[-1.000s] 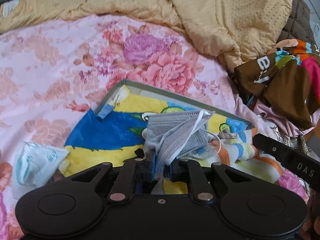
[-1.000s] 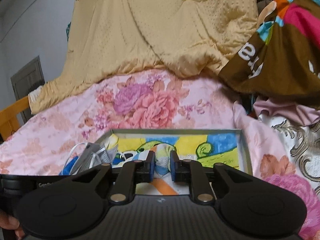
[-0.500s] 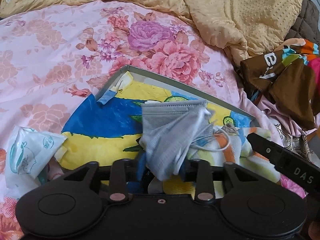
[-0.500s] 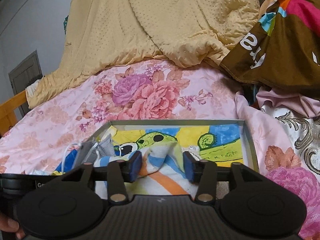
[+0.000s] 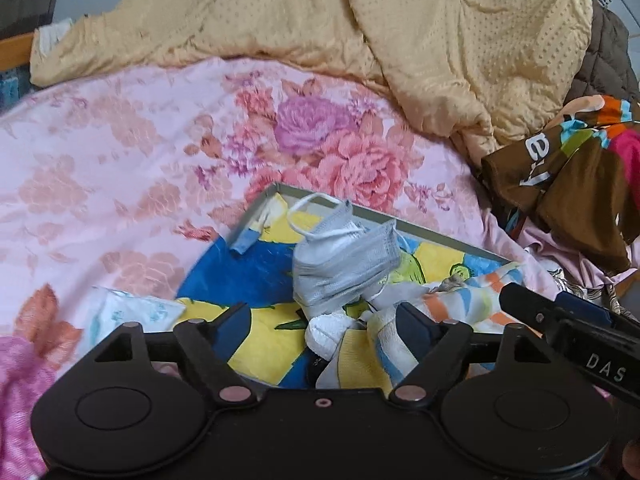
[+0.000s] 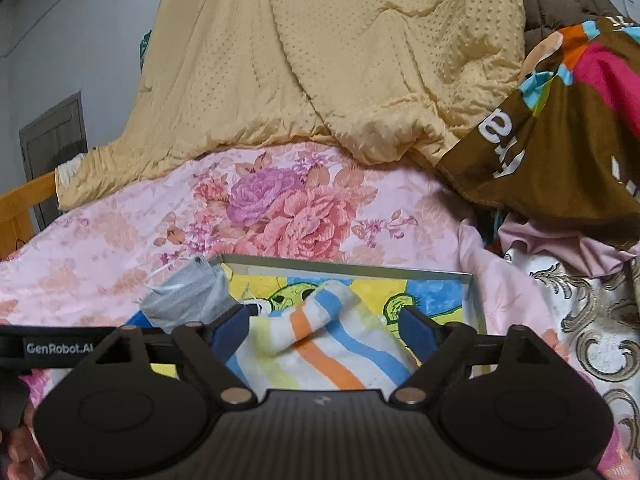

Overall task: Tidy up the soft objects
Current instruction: 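Open left gripper to drop grey mask while right gripper releases striped cloth onto painting, then move both grippers back over the pile of items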

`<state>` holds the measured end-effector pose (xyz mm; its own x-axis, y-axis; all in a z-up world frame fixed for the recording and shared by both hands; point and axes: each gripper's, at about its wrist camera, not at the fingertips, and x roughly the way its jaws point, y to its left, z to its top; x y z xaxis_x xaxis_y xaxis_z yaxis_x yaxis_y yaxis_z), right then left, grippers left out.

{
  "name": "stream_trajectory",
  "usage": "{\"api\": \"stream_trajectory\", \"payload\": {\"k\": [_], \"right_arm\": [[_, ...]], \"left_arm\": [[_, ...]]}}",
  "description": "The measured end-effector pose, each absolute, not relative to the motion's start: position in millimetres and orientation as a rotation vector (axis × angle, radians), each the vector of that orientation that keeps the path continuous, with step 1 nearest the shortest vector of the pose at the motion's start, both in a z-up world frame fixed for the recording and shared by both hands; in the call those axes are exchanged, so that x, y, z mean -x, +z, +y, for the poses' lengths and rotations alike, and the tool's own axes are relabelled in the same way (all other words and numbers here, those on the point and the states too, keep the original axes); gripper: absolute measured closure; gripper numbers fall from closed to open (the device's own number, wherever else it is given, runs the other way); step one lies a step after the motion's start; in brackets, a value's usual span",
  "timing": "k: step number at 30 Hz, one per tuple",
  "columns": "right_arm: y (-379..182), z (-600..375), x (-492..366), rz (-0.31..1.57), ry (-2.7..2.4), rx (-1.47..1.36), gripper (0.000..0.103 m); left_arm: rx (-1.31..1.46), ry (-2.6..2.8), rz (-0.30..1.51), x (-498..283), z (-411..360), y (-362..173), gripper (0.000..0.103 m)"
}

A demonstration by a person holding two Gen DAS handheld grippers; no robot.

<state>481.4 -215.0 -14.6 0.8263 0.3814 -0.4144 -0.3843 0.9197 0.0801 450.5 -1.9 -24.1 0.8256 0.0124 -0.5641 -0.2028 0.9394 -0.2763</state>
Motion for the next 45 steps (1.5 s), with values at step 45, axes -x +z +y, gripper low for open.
{"api": "stream_trajectory", "payload": {"k": [45], "right_arm": [[-7.9, -274.3, -250.6, 0.431, 0.246, -0.048, 0.000]], "left_arm": [[0.361, 0.106, 0.456, -181.6, -29.1, -12.7, 0.001]]}}
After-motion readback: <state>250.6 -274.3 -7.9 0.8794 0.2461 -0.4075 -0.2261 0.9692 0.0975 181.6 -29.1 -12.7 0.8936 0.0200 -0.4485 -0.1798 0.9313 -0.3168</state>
